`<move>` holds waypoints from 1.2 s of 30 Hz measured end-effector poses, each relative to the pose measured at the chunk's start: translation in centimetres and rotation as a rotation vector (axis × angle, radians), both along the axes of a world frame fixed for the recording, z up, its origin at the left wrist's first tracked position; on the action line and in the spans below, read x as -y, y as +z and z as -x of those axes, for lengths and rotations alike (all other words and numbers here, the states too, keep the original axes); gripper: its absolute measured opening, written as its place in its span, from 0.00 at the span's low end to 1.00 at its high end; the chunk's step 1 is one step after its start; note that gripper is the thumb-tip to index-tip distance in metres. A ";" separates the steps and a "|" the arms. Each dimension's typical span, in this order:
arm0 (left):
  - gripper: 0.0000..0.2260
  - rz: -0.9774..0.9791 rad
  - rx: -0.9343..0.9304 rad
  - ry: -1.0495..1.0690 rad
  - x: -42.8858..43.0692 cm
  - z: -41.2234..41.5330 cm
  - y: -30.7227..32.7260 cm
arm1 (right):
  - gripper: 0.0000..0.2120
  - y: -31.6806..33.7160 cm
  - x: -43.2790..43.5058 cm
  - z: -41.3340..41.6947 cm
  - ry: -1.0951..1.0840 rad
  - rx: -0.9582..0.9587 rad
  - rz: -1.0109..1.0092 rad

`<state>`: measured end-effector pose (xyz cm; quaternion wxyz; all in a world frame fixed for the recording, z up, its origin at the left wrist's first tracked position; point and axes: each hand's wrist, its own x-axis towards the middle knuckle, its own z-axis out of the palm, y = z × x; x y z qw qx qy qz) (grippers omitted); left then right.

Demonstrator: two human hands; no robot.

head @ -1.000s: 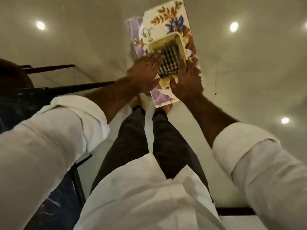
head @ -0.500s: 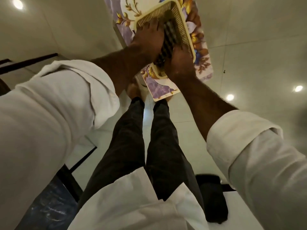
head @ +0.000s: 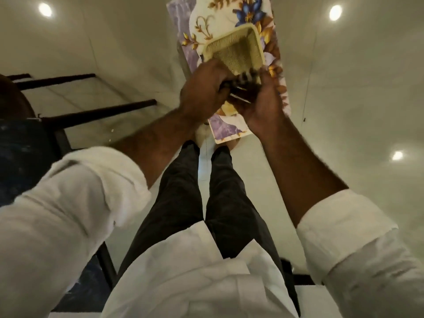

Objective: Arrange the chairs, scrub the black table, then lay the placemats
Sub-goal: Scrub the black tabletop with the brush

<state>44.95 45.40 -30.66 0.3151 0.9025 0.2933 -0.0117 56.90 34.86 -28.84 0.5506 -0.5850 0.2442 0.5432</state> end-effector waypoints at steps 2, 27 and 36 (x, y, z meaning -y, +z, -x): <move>0.11 -0.032 0.090 0.020 1.1 2.4 3.1 | 0.23 3.1 0.1 0.6 -0.146 -0.189 -0.106; 0.22 -0.376 0.010 0.917 13.4 40.8 20.8 | 0.19 20.5 -9.8 33.7 1.024 0.106 -0.326; 0.47 -0.096 -0.395 0.993 11.8 49.0 17.3 | 0.14 16.8 -14.2 42.2 1.290 0.343 -0.251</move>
